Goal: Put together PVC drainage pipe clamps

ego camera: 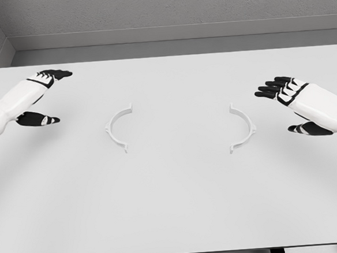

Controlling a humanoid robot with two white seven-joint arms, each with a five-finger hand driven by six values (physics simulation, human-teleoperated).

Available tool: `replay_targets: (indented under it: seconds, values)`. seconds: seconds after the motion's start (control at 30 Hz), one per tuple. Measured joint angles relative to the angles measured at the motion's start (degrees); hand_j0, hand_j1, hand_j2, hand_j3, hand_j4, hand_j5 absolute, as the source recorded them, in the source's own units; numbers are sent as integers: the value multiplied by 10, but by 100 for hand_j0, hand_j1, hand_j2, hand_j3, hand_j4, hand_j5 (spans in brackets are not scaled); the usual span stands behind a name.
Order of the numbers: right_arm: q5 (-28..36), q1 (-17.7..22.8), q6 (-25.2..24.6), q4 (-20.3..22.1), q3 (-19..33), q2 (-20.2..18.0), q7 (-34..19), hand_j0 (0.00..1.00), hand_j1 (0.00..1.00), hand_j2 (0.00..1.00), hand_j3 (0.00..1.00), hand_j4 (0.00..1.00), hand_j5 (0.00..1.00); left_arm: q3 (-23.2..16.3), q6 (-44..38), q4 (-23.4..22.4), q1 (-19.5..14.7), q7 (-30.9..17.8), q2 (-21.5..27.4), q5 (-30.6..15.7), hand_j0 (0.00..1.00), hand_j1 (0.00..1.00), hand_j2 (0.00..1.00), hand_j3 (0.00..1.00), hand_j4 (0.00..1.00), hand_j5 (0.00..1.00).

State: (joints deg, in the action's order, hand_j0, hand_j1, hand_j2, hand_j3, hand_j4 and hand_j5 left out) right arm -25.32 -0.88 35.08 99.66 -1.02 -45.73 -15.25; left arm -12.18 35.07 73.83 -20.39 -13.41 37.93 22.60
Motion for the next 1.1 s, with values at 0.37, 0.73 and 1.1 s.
replay_targets:
  seconds: [0.37,0.73,1.1]
  values:
    - [-17,-32,-8,-62,0,84,2,100,100,100,100,100,100,-31,0,-10,-26,0,-38,2,100,100,100,100,100,100]
    - [-133,-80,-13,-143,-1,154,4,100,100,100,100,100,100,-83,0,-98,-77,-1,-86,6,100,100,100,100,100,100]
    - [-208,-108,-25,-161,-27,180,5,100,100,100,100,100,100,-96,0,-122,-78,-1,-100,6,100,100,100,100,100,100]
